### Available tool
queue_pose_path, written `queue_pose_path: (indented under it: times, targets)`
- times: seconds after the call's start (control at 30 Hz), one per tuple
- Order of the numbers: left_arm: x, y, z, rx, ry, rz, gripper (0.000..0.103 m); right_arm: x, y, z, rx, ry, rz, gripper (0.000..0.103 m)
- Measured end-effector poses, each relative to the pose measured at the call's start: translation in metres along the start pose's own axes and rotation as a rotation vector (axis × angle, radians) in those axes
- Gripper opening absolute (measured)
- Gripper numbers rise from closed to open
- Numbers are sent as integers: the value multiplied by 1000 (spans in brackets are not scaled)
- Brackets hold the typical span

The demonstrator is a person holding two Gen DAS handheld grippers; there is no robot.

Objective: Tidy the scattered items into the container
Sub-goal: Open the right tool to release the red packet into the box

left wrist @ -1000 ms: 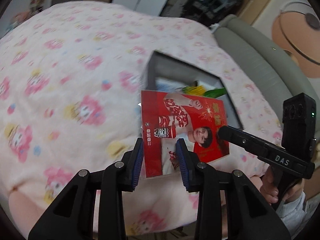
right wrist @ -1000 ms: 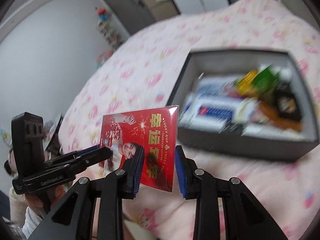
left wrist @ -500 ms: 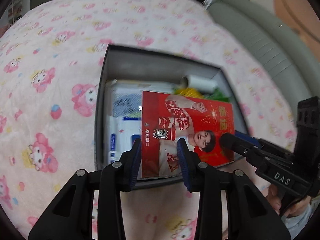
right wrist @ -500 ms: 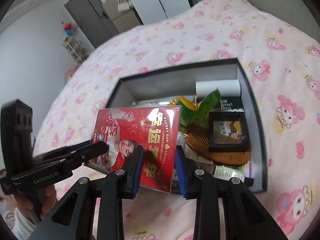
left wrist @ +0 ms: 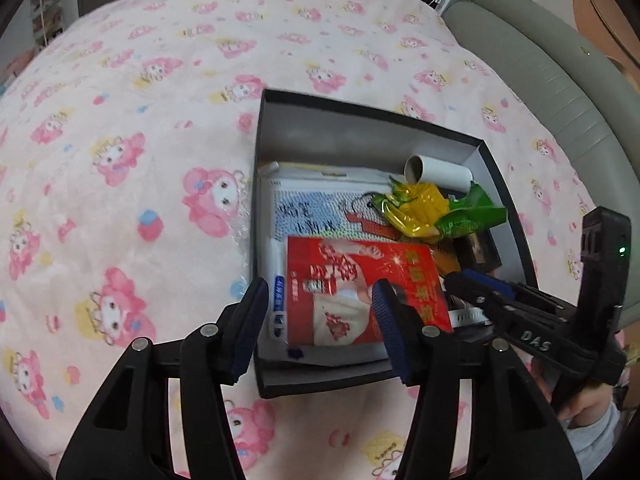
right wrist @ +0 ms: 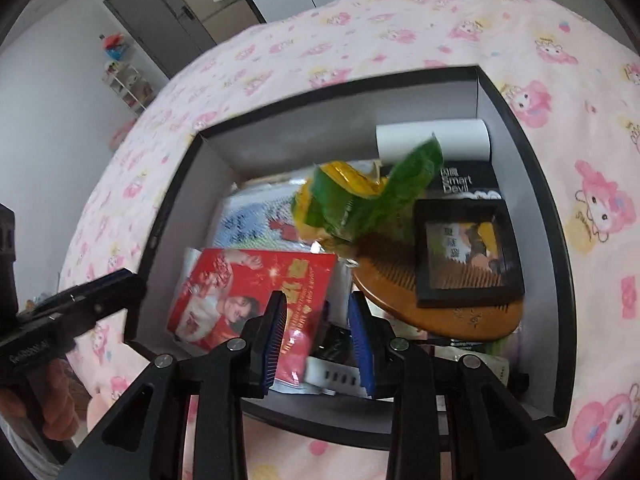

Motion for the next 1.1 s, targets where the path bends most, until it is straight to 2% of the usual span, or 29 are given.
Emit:
queue_pose_path:
  times: [0.03, 0.13, 0.27, 0.37, 0.4, 0.6, 0.67, 0.7, 0.77, 0.8, 0.83, 0.87, 0.9, 0.93, 1.03, 1.1]
  targets:
    - [3, 1, 2, 1, -8, -2, 46, 4, -3, 1, -5, -14, -1, 28]
    - [8, 5, 5, 10, -20, -4, 46, 16, -11, 5, -22, -56, -4, 28]
    - [6, 4, 12, -16, -20, 18, 46, 20, -29, 3, -68, -43, 6, 31]
    - [6, 1, 13, -29, -24, 23, 45, 19, -42, 2, -86, -48, -43, 31]
    - [5, 1, 13, -30, -24, 28, 45, 17, -42, 2, -94, -42, -34, 31]
    - [-15, 11, 7, 16, 67, 66, 46, -3, -38, 1, -97, 17, 48, 31]
    - [-26, 16, 3, 38, 118, 42, 52, -16, -40, -1, -108, 49, 75, 31]
    - [-31, 18, 0, 47, 145, 29, 59, -23, -41, -2, -114, 65, 88, 34]
    - [-43, 24, -6, 69, 197, 3, 61, -40, -43, -7, -126, 109, 139, 39]
    - [-50, 27, -9, 82, 223, -10, 66, -47, -45, -8, -129, 132, 155, 41]
    - [-55, 31, -12, 95, 244, -18, 76, -55, -46, -10, -132, 155, 172, 44]
    - [-64, 36, -16, 113, 272, -21, 80, -65, -48, -11, -128, 176, 183, 47]
    - [-71, 39, -18, 122, 292, -23, 84, -74, -50, -13, -124, 197, 195, 57]
    - [-79, 42, -20, 130, 311, -24, 86, -84, -52, -14, -121, 219, 207, 65]
    - [-102, 47, -25, 138, 366, -31, 92, -112, -58, -17, -109, 283, 241, 74]
    - [-117, 49, -24, 138, 391, -29, 93, -131, -61, -20, -101, 325, 265, 75]
Point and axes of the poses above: each gripper's, at about its wrist camera, not at the fingertips, and x roughly the way its jaws point, y to its right, z to its underside, the point moved 5 cm from there along x, roughly the way its jaws point, and after that the axes turned 5 degrees about z, right-handed, at the moved point
